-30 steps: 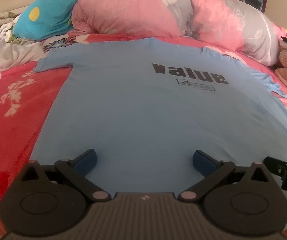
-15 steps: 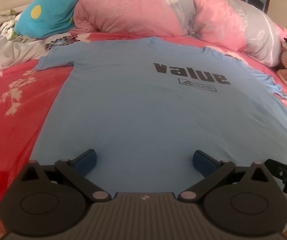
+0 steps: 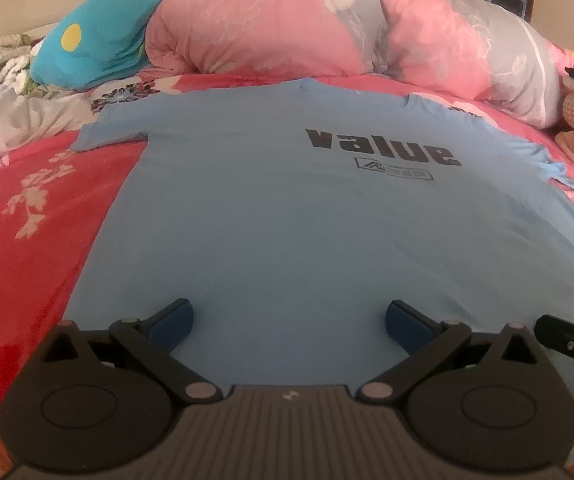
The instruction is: Fold clothes
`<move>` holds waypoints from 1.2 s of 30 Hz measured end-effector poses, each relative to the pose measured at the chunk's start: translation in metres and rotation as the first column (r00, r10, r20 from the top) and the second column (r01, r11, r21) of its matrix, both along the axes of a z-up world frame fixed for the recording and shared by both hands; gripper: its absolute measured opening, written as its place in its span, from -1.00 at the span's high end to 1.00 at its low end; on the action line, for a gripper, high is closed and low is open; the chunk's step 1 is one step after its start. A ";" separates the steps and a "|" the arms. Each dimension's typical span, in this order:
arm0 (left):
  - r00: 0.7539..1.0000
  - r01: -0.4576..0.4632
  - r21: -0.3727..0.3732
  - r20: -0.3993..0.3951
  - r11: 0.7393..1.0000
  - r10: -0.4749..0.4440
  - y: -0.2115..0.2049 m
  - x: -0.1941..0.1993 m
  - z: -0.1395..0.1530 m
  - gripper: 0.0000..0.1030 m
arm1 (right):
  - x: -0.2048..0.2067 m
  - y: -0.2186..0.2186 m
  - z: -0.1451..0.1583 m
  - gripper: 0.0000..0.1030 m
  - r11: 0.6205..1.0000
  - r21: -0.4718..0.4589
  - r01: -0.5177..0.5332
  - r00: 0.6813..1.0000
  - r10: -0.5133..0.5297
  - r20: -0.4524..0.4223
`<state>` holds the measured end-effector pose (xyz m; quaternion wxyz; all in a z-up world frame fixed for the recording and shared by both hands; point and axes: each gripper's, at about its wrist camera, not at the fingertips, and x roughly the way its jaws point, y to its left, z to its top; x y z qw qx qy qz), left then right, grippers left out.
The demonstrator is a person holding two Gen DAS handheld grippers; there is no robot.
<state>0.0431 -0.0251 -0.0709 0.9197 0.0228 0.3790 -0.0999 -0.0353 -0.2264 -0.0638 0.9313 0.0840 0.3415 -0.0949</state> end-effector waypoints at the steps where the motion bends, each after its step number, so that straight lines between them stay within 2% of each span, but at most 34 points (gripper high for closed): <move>1: 1.000 -0.002 0.001 0.002 1.000 0.002 0.000 -0.001 0.001 -1.00 | 0.000 0.000 0.000 -0.98 1.000 -0.002 -0.003 1.000 0.003 0.000; 5: 0.999 -0.002 -0.040 0.032 0.999 0.003 0.006 -0.007 0.010 -1.00 | -0.002 0.000 -0.001 -0.98 1.000 -0.007 -0.009 1.000 0.009 0.005; 8: 0.999 -0.001 -0.030 0.052 1.000 0.003 0.006 -0.011 0.016 -1.00 | -0.003 0.000 -0.002 -0.98 1.000 -0.012 -0.012 1.000 0.012 0.011; 15: 0.999 -0.033 0.006 0.008 0.999 0.033 0.010 -0.009 0.005 -1.00 | -0.006 0.000 -0.004 -0.98 1.000 -0.021 -0.022 0.999 0.023 0.031; 36: 0.999 -0.028 -0.007 0.021 1.000 0.028 0.014 -0.012 0.000 -1.00 | -0.014 0.004 -0.007 -0.98 0.999 -0.044 -0.025 0.998 0.027 0.057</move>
